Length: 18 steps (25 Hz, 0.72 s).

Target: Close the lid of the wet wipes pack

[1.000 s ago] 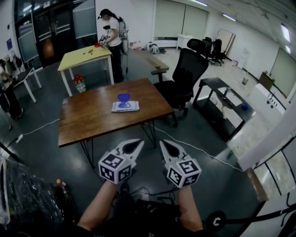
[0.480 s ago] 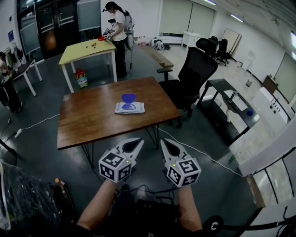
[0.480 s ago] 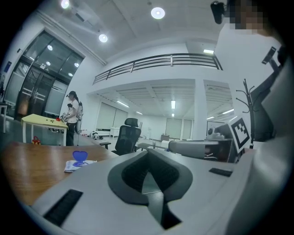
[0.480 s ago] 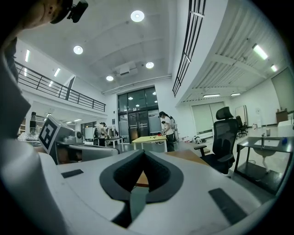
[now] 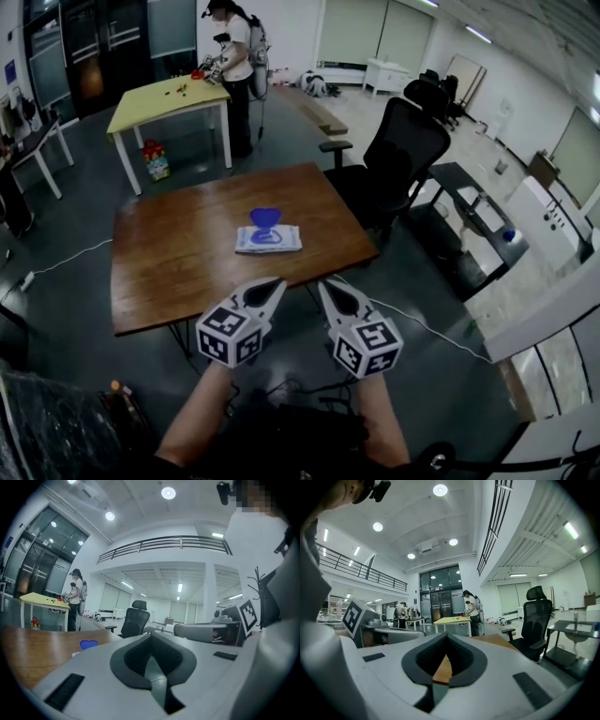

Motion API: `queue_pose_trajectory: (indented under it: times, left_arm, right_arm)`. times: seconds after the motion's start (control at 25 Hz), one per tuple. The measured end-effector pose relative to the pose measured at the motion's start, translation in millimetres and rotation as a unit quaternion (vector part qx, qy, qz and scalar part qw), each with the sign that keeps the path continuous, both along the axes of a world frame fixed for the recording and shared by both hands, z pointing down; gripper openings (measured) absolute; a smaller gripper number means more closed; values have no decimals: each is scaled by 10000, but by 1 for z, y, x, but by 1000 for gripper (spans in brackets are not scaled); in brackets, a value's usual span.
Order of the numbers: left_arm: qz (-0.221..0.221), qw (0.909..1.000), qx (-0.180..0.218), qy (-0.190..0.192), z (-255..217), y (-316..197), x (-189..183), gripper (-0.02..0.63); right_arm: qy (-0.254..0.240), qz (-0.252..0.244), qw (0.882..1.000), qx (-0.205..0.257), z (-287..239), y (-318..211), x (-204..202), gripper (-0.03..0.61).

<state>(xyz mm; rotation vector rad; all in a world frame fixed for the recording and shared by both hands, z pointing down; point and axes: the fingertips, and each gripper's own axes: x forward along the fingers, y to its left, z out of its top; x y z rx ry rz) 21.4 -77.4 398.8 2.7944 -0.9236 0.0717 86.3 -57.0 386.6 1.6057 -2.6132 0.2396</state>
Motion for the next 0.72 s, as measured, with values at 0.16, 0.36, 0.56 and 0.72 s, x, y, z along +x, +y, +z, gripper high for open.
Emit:
queue_pose_trajectory:
  times: [0.16,0.36,0.56,0.72]
  left_arm:
    - [154,9999,-41,-6,-3,-37,-11,-5]
    - [235,9997,-56,-43,-6,-76,-29,-5]
    - [226,9995,-163,-141,7,-104,-42,-5]
    - [100,9994,-265,-210,22,-131,-48,-5]
  right_arm:
    - [-31,112,9999,-76,1,-37,-15,9]
    - [-23,123,9998,-131,1,-75,-41,8]
    - [-15,99,9997,-208,9,-104,-55,8]
    - [21,31,9995,-315,22,-130,-56,9]
